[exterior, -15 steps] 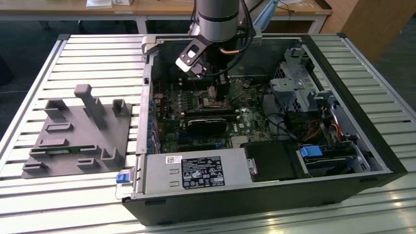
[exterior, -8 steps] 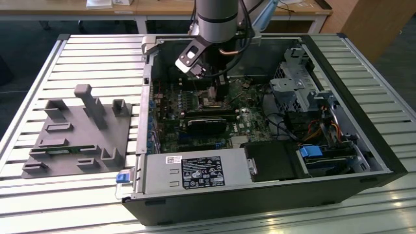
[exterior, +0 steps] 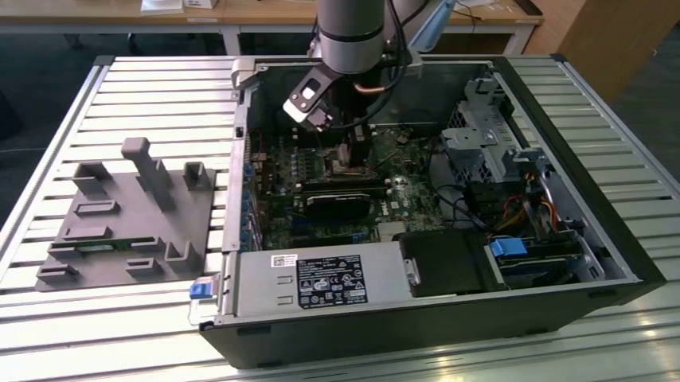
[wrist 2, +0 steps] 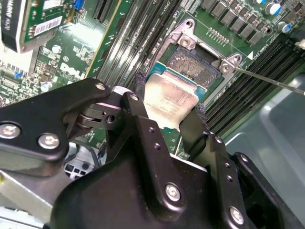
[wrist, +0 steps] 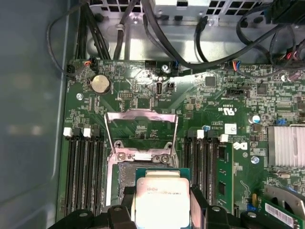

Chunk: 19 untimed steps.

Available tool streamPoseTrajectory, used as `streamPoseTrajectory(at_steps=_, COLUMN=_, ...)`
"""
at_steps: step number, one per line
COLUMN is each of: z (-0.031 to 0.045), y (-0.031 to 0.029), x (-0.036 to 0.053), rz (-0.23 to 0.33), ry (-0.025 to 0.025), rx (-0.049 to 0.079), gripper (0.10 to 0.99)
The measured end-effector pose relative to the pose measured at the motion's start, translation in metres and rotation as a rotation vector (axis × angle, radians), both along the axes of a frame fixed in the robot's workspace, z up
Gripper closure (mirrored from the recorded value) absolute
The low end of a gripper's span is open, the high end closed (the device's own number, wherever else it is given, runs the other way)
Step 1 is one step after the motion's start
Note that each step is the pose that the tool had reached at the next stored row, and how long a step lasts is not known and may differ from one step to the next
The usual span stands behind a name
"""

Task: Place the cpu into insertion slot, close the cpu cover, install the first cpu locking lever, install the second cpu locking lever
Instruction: 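Place the cpu into insertion slot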

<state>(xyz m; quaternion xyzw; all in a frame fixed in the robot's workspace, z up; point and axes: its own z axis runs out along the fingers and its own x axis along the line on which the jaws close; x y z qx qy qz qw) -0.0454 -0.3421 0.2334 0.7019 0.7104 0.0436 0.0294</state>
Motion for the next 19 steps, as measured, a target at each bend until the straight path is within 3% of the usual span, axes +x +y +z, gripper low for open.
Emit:
streamPoseTrajectory(at_steps=6, z=-0.0091, y=0.0059, x=-0.0007, rz=-0.001, ry=-0.0002, rx=0.000, gripper=0.549)
streamPoseTrajectory(at_steps=19, z=-0.0229, y=0.0114, x=-0.0038, rz=-0.011, ry=-0.0006, rx=0.000, gripper=0.549)
